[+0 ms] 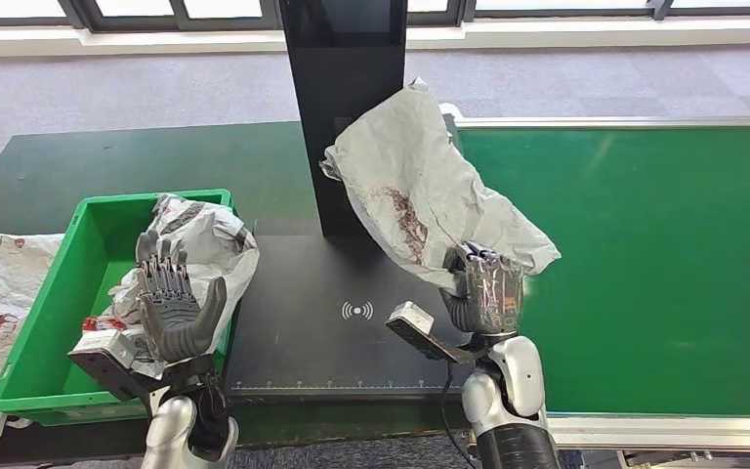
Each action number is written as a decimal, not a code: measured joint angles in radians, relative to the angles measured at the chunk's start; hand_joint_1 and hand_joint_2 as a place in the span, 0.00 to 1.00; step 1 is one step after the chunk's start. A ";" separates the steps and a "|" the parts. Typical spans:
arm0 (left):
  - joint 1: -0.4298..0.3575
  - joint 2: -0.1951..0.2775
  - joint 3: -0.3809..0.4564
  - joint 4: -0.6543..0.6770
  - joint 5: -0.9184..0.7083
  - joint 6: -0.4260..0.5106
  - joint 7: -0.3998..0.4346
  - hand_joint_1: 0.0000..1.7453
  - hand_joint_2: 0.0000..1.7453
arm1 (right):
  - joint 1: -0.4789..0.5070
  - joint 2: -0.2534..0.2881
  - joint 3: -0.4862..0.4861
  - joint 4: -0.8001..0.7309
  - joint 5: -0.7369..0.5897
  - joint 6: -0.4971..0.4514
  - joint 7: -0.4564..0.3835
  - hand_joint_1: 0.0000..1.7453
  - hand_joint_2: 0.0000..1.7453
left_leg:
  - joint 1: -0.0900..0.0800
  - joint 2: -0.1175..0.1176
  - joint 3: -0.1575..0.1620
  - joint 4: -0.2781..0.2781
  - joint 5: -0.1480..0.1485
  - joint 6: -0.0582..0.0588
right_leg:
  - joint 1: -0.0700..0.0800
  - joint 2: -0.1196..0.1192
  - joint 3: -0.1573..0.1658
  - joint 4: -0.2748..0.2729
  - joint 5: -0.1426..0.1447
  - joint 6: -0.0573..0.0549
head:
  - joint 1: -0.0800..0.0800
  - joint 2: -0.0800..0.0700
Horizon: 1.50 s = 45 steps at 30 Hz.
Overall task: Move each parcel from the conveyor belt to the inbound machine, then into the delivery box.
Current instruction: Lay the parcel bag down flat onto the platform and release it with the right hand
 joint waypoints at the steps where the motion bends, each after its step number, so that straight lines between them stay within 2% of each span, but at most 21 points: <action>1: 0.000 0.000 0.001 0.000 0.000 -0.001 0.000 0.00 1.00 | -0.001 0.000 0.004 0.012 0.001 0.015 0.001 1.00 1.00 | 0.000 0.000 0.000 0.000 0.000 0.000 | 0.000 0.000 0.000 0.000 0.000 0.000 | 0.000 0.000; 8: 0.001 0.000 0.007 0.000 0.000 -0.009 0.000 0.00 1.00 | -0.011 0.000 0.043 0.092 -0.037 0.139 -0.040 1.00 1.00 | 0.000 0.000 0.000 0.000 0.000 0.000 | 0.000 0.000 0.000 0.000 0.000 0.000 | 0.000 0.000; 17: 0.002 0.000 0.013 0.005 0.000 -0.015 0.000 0.00 1.00 | -0.016 0.000 0.082 0.152 -0.059 0.225 -0.067 1.00 1.00 | 0.000 0.000 0.000 0.000 0.000 0.000 | 0.000 0.000 0.000 0.000 0.000 0.000 | 0.000 0.000; 22: 0.002 0.000 0.015 0.005 0.000 -0.015 0.000 0.00 1.00 | -0.017 0.000 0.087 0.168 -0.059 0.234 -0.068 1.00 1.00 | 0.000 0.000 0.000 0.000 0.000 0.000 | 0.000 0.000 0.000 0.000 0.000 0.000 | 0.000 0.000; 25: 0.002 0.000 0.017 0.005 0.000 -0.015 0.000 0.00 1.00 | -0.017 0.000 0.087 0.175 -0.059 0.234 -0.068 0.27 1.00 | 0.000 0.000 0.000 0.000 0.000 0.000 | 0.000 0.000 0.000 0.000 0.000 0.000 | 0.000 0.000; 26: 0.003 0.000 0.018 0.005 0.000 -0.015 0.000 0.00 1.00 | -0.017 0.000 0.087 0.176 -0.059 0.232 -0.066 0.02 0.75 | 0.000 0.000 0.000 0.000 0.000 0.000 | 0.000 0.000 0.000 0.000 0.000 0.000 | 0.000 0.000; 29: 0.003 0.000 0.020 0.005 0.000 -0.011 0.000 0.00 1.00 | -0.017 0.000 0.087 0.179 -0.062 0.210 -0.048 0.00 0.00 | 0.000 0.000 0.000 0.000 0.000 0.000 | 0.000 0.000 0.000 0.000 0.000 0.000 | 0.000 0.000; 35: 0.004 0.000 0.020 0.004 -0.003 0.003 0.000 0.00 1.00 | -0.015 0.000 0.087 0.163 -0.098 0.156 -0.019 0.00 0.00 | 0.000 0.000 0.000 0.000 0.000 0.000 | 0.000 0.000 0.000 0.000 0.000 0.000 | 0.000 0.000; 45: 0.004 0.000 0.020 0.004 -0.012 0.031 0.000 0.00 1.00 | -0.004 -0.002 0.073 0.087 -0.173 0.131 -0.039 0.00 0.00 | 0.000 0.000 0.000 0.000 0.000 0.000 | 0.000 0.000 0.000 0.000 0.000 0.000 | 0.000 0.000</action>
